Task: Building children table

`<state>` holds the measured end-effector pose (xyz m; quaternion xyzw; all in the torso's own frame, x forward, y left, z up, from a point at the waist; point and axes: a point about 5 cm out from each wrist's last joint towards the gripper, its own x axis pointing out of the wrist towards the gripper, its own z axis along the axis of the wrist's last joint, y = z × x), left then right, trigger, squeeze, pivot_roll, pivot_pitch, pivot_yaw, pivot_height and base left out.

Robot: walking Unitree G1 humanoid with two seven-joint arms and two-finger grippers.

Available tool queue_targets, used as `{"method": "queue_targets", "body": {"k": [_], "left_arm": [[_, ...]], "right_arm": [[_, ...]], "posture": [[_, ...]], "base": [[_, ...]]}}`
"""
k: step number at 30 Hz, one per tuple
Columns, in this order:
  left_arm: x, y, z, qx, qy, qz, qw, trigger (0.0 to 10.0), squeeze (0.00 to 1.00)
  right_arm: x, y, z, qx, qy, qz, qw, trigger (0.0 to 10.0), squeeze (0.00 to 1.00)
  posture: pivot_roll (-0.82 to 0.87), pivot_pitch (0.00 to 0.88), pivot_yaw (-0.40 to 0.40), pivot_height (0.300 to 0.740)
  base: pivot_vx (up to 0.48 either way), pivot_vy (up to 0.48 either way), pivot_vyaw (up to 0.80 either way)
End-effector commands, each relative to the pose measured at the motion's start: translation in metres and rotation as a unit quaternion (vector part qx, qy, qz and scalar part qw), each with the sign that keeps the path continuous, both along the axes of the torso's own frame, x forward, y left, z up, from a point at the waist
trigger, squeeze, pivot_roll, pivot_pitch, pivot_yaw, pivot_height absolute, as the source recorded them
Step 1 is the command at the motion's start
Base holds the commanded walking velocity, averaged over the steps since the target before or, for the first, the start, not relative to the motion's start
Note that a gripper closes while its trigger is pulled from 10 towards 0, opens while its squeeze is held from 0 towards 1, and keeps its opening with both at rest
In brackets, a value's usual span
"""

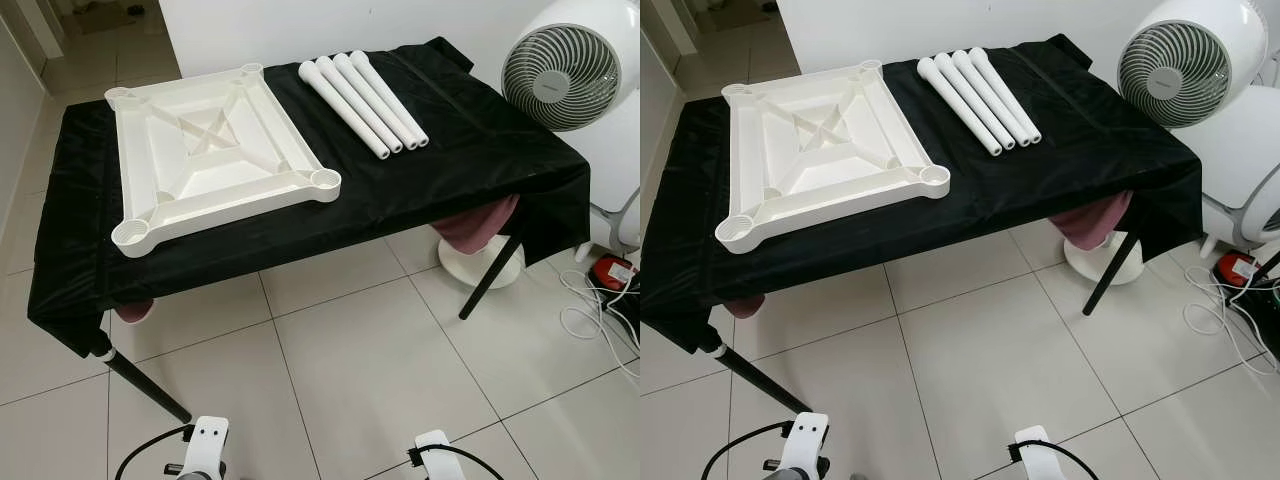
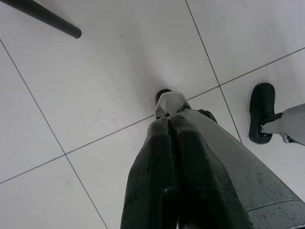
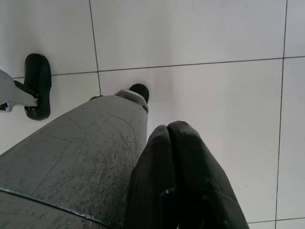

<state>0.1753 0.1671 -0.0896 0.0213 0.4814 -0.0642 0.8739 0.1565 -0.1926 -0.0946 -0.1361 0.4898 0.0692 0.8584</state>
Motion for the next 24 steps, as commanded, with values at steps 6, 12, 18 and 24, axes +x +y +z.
{"method": "queue_targets", "body": {"k": [6,12,18,24], "left_arm": [[-0.017,0.015,-0.006,0.007,0.020,0.011,1.000,10.0,0.00],[-0.023,-0.004,-0.010,0.003,0.027,0.005,1.000,10.0,0.00],[-0.025,-0.007,-0.011,-0.003,0.033,0.005,0.999,10.0,0.00],[-0.026,-0.002,-0.011,-0.002,0.035,0.011,0.999,10.0,0.00]], "right_arm": [[-0.012,0.005,-0.006,0.000,0.025,0.005,1.000,10.0,0.00],[-0.011,0.005,-0.005,-0.003,0.025,0.009,1.000,10.0,0.00],[-0.010,0.005,-0.005,-0.005,0.024,0.009,1.000,10.0,0.00],[-0.009,0.004,-0.005,-0.005,0.022,0.003,1.000,10.0,0.00]], "posture": [[-0.05,0.040,0.071,0.740],[-0.05,0.039,0.070,0.740],[-0.05,0.037,0.071,0.740],[-0.06,0.015,0.079,0.740]], "base": [[0.000,0.000,0.00],[0.000,0.000,0.00],[0.000,0.000,0.00],[0.000,0.000,0.00]]}}
